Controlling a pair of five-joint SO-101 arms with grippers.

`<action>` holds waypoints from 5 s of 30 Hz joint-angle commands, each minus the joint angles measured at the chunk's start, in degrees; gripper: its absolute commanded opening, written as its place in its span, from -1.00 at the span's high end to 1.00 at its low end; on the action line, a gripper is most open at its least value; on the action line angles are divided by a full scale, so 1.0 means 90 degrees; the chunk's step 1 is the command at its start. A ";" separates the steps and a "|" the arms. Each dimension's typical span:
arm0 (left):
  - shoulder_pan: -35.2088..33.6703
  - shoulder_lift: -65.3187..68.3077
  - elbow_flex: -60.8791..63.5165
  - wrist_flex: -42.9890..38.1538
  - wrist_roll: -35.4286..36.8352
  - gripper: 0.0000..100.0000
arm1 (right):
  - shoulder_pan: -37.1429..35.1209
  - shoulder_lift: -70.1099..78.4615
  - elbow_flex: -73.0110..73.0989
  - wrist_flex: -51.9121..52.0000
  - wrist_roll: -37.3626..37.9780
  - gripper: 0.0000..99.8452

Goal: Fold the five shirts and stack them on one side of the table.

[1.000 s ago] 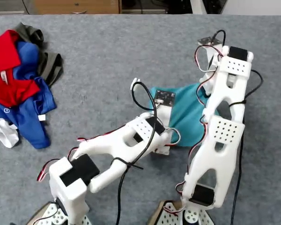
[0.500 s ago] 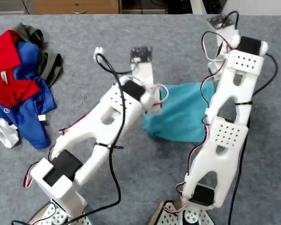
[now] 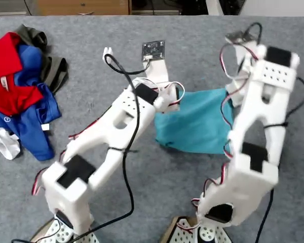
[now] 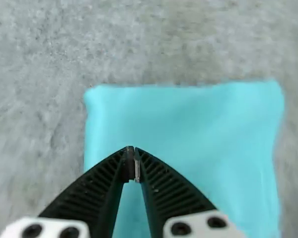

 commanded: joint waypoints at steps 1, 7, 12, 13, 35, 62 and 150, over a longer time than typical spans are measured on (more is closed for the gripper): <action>-0.0107 0.0659 -0.0742 -0.0303 0.0088 0.96 | 0.0161 -0.0991 0.1617 -0.0801 0.0020 0.99; -0.0283 0.1968 -0.1680 0.0098 0.0049 0.96 | 0.0396 -0.1509 0.4107 -0.2950 0.0010 0.99; -0.0391 0.2623 -0.2637 0.0694 0.0049 0.96 | 0.0972 -0.1089 0.4889 -0.3868 0.0088 0.99; -0.0410 0.2711 -0.2803 0.0791 0.0049 0.96 | 0.1060 -0.0952 0.4889 -0.3868 0.0215 0.99; -0.0020 0.3043 -0.7560 0.5871 -0.0645 0.96 | 0.0786 -0.3570 0.4254 -0.1944 0.0586 0.99; -0.1104 -0.3199 -0.1006 0.5284 -0.2891 0.96 | 0.1880 -0.4840 0.4879 -0.0264 -0.0049 0.94; -0.4718 -0.8425 0.4357 0.4063 -0.3429 0.96 | 0.5123 -0.3658 0.5582 -0.2530 -0.1905 0.99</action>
